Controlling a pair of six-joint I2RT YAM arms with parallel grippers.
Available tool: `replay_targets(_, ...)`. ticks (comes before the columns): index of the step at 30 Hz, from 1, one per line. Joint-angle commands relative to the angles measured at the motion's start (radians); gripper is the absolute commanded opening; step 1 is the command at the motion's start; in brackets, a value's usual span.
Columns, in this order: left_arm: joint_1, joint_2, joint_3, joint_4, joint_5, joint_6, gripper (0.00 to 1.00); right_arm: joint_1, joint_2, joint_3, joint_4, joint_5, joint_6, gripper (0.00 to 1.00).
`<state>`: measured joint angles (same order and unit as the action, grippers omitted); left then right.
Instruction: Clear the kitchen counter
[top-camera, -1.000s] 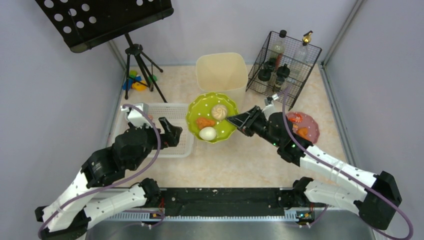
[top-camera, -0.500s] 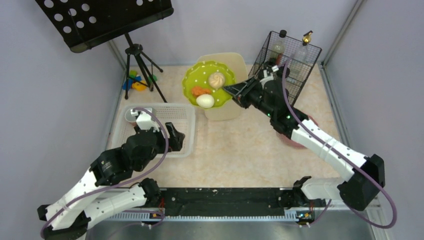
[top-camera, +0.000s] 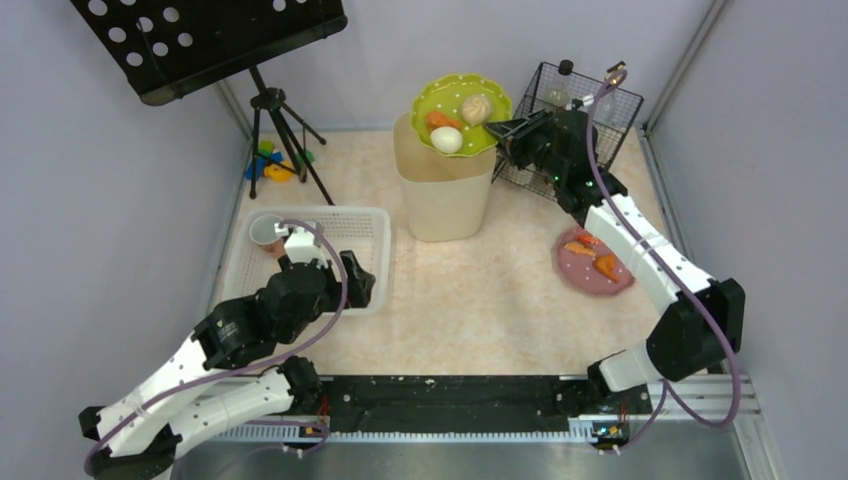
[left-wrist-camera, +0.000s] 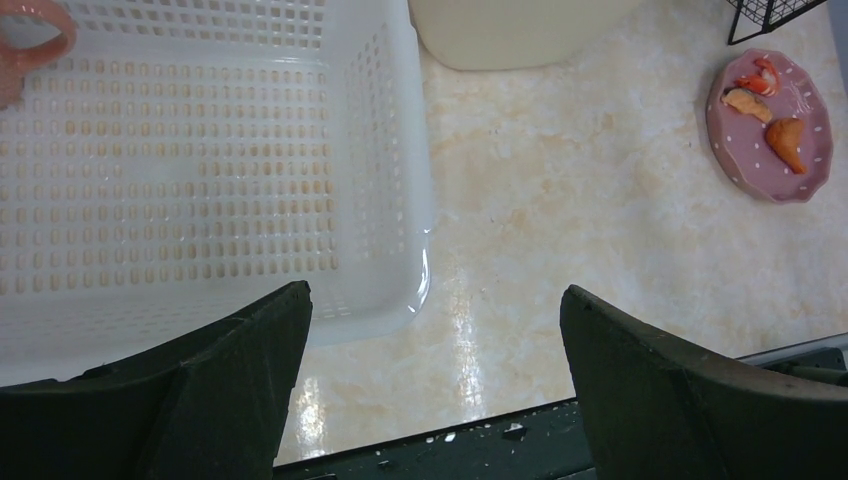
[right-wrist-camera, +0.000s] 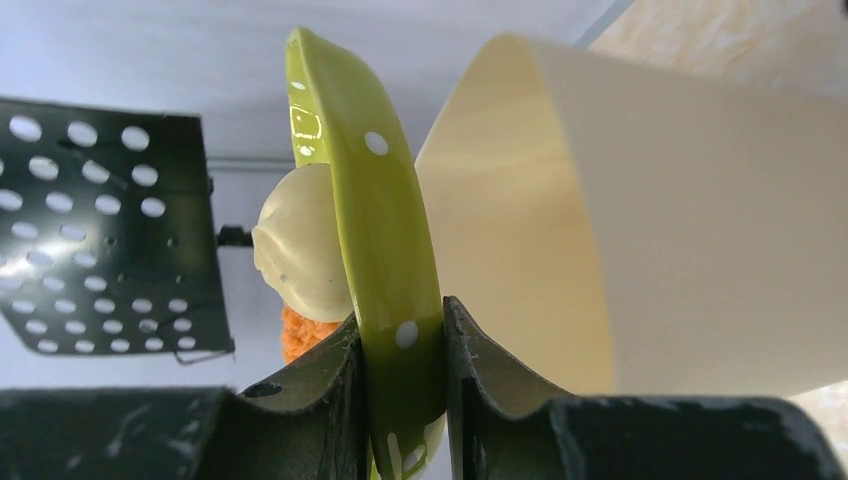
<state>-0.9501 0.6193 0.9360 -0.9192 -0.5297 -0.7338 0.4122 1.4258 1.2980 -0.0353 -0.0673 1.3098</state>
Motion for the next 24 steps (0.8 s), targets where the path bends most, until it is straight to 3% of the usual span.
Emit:
replay_targets(1, 0.002, -0.008, -0.015, 0.051, 0.022, 0.000, 0.99, -0.065, 0.014, 0.128, 0.179, -0.036, 0.002, 0.00)
replay_targets(10, 0.002, -0.030, -0.034, 0.056, 0.053, -0.002, 0.99, -0.104, 0.146, 0.277, 0.156, -0.065, -0.223, 0.00)
replay_targets(24, 0.002, -0.061, -0.051, 0.049, 0.065, -0.010, 0.99, -0.086, 0.156, 0.269, 0.289, -0.145, -0.505, 0.00)
